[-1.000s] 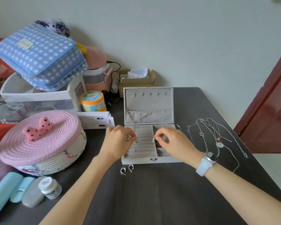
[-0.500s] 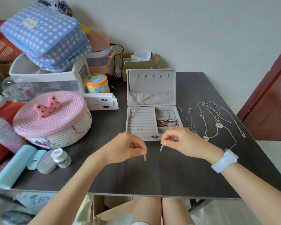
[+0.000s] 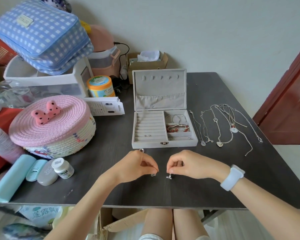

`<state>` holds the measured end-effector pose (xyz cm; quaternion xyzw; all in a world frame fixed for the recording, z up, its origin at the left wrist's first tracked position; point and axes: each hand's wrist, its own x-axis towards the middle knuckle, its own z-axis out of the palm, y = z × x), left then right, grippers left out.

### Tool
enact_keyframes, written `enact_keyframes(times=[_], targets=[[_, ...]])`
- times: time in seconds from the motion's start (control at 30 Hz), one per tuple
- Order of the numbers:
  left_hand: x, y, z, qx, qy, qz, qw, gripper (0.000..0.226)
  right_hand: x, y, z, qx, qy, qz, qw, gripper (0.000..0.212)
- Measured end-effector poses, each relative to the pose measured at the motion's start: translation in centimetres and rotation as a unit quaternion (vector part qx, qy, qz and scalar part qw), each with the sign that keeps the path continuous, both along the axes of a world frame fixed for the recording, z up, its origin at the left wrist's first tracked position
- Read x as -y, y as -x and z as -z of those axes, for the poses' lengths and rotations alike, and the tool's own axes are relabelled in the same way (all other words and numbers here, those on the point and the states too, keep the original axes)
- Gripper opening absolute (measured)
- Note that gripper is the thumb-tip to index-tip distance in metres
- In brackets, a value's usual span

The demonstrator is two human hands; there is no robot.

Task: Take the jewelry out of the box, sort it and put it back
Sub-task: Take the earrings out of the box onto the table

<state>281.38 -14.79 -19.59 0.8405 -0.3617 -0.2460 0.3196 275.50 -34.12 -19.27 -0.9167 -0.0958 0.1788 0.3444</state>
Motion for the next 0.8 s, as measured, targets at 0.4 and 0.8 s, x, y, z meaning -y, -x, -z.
enact_keyframes(times=[0.4, 0.8], targets=[[1.6, -2.0, 1.7, 0.140, 0.004, -0.047, 0.989, 0.016, -0.3, -2.5, 1.4, 0.101, 0.025, 0.092, 0.990, 0.014], [1.0, -1.7, 1.5, 0.008, 0.051, -0.026, 0.998, 0.011, 0.2, -1.6, 0.7, -0.017, -0.124, 0.085, 0.988, 0.012]])
